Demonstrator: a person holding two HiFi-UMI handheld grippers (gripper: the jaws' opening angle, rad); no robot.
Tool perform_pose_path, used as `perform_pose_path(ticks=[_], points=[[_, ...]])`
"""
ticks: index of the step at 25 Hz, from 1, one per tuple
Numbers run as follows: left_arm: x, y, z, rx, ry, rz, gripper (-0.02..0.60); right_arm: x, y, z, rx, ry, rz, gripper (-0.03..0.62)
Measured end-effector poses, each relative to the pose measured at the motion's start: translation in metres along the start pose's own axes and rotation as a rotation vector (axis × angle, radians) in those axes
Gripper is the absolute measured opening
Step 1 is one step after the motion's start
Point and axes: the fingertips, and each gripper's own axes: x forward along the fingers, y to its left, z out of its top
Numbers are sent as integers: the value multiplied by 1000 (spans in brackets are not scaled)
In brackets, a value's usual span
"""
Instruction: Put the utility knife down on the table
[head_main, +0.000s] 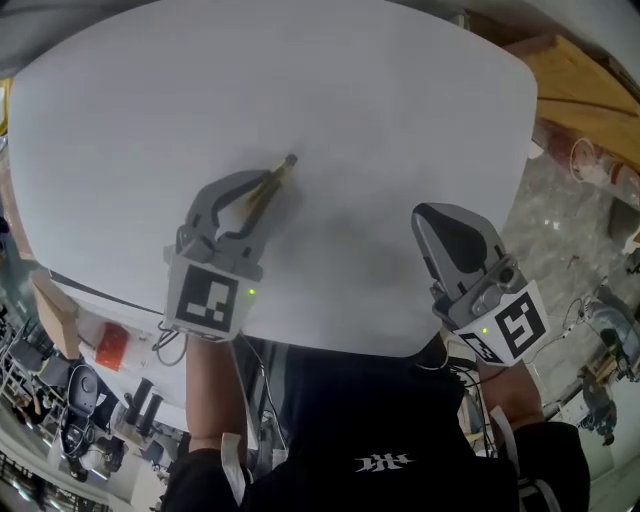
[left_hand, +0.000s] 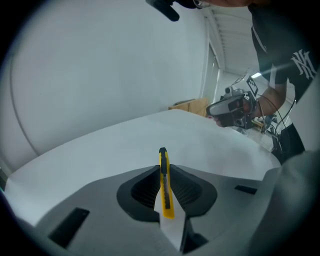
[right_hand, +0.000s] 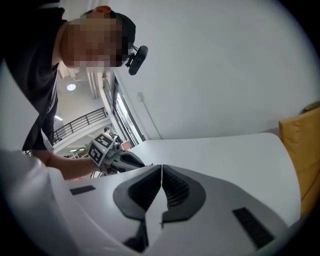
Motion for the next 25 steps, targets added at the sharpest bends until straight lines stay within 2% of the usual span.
perform_pose_path(ticks=[5, 10, 25], points=[[5, 2, -13, 67, 71, 23, 57, 8, 2, -9, 28, -14, 17, 5], [10, 2, -14, 111, 107, 37, 58, 9, 3, -19, 36, 4, 29, 5], [14, 8, -25, 115, 186, 78, 58, 8, 4, -22, 90, -2, 41, 5]])
